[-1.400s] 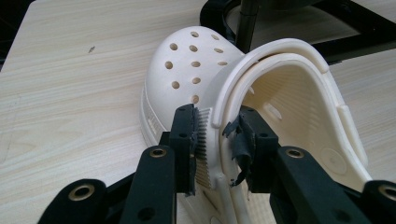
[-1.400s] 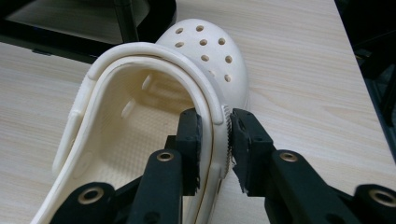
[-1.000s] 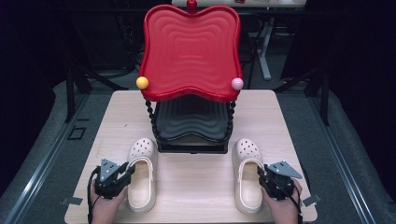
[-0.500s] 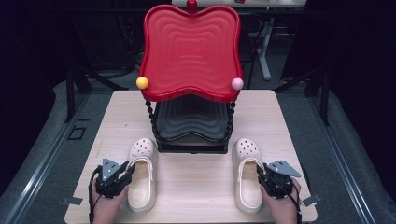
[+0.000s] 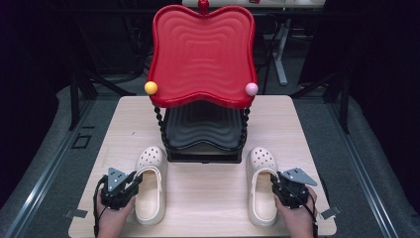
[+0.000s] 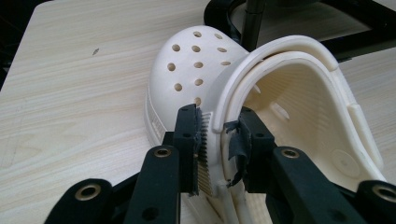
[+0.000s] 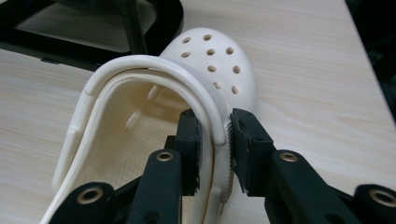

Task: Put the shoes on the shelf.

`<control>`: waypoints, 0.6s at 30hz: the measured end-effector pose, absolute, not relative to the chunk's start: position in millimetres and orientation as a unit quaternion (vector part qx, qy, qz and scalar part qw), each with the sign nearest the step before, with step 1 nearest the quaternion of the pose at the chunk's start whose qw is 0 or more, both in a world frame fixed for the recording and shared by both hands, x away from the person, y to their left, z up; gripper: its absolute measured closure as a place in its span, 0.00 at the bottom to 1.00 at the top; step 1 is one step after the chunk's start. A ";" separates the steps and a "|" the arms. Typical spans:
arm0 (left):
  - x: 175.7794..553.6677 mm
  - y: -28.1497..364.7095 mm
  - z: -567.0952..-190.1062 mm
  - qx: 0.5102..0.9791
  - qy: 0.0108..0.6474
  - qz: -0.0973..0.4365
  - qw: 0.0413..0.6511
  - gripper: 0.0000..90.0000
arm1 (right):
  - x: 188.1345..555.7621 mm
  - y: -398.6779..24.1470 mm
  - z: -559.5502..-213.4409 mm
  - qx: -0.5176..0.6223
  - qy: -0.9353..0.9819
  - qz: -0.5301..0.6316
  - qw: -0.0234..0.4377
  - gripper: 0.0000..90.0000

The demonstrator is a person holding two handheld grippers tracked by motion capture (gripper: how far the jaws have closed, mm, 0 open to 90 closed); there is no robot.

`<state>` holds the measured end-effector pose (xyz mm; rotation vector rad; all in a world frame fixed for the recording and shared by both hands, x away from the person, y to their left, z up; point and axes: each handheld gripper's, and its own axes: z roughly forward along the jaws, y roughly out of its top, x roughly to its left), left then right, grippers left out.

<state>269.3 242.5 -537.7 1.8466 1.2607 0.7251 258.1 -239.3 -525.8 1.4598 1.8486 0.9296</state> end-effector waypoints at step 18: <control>258.6 250.5 -516.6 0.724 0.486 0.273 0.406 0.84 | 242.4 -229.5 -511.9 0.543 0.696 0.362 0.299 0.84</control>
